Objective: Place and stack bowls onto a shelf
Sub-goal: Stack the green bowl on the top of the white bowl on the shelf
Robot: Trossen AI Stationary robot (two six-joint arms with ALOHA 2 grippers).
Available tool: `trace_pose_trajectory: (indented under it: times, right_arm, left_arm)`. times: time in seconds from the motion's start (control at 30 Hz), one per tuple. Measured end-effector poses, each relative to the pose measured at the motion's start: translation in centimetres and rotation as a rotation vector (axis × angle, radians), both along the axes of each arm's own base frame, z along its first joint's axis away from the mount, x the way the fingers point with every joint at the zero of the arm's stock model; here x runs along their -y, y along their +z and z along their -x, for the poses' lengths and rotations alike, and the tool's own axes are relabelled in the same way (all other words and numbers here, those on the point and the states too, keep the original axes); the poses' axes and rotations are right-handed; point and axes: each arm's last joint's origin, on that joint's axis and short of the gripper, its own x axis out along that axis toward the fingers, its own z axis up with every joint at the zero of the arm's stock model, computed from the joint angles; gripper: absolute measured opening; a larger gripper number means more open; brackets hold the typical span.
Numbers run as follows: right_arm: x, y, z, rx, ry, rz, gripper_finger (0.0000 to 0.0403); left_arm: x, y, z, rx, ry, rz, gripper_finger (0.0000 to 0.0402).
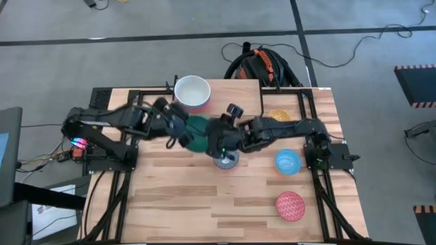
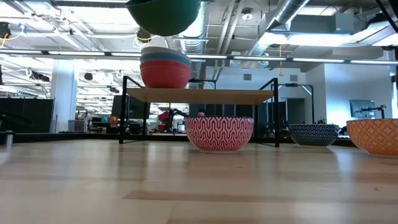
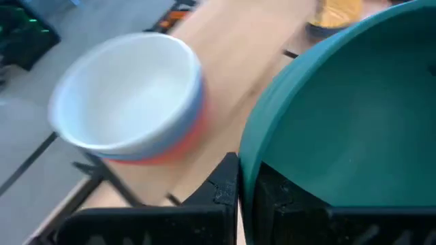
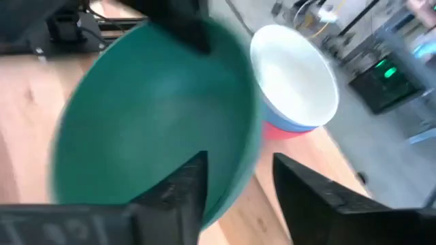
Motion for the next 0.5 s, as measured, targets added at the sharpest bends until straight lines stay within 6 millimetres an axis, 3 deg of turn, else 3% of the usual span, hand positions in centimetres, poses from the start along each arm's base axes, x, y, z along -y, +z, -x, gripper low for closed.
trace_pose_trajectory:
  times: [0.13,0.33,0.5]
  right_arm:
    - [1.5,0.5,0.2,0.017,-0.003,-0.079,0.0233]
    - [4.3,2.6,2.0,0.074,-0.027,-0.206,0.0239]
    - [7.4,4.7,3.9,0.148,-0.064,-0.276,0.0239]
  left_arm:
    - [-2.5,2.4,0.7,-0.007,0.032,-0.045,0.0001]
    - [-8.4,6.4,2.7,0.046,0.146,-0.108,0.0001]
    - [-13.7,7.2,4.7,0.097,0.182,-0.035,0.0001]
